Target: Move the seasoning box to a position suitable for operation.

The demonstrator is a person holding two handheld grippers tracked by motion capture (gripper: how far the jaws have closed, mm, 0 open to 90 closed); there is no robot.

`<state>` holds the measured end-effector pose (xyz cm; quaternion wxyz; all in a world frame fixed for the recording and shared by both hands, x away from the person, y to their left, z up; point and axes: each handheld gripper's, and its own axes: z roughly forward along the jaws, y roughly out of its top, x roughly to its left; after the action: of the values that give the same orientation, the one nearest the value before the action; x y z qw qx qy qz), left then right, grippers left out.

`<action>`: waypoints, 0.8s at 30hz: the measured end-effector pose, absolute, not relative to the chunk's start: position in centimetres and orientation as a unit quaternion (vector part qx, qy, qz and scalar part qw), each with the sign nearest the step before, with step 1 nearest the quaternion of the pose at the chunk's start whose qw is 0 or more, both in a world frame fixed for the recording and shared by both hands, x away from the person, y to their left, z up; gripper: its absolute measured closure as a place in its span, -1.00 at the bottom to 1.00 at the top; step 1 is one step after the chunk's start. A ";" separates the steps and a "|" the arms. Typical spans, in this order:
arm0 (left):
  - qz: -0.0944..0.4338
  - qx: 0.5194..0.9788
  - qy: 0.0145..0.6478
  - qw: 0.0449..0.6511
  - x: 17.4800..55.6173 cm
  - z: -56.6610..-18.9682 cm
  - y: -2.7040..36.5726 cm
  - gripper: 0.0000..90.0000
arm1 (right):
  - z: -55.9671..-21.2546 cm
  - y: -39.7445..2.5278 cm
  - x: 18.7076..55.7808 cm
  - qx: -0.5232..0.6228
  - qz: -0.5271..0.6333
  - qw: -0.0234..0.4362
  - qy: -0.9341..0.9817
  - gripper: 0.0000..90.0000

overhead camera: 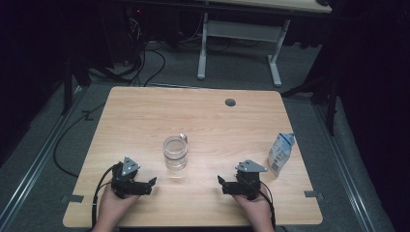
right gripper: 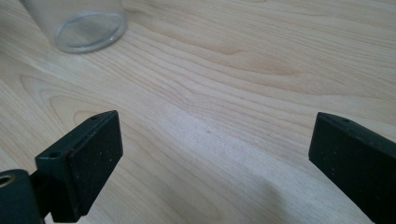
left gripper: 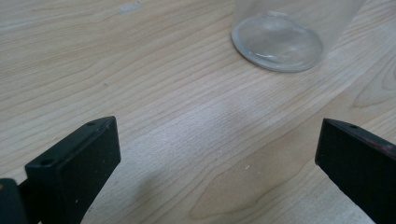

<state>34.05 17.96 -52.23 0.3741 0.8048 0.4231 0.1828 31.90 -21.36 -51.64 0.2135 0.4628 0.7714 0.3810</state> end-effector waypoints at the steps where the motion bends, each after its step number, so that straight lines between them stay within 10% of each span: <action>1: 0.178 0.802 0.424 0.382 34.1 -52.1 18.2 -0.99 | -51.6 -21.6 31.8 0.464 0.382 0.216 0.770 -0.93; 24: 0.157 0.771 0.425 0.448 33.5 -52.0 19.5 -0.55 | -52.1 -23.4 30.8 0.459 0.408 0.203 0.763 -0.55</action>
<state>33.54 19.49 -51.99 0.4478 0.7709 0.4251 0.1565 30.76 -23.37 -52.08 0.2029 0.4587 0.7630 0.4078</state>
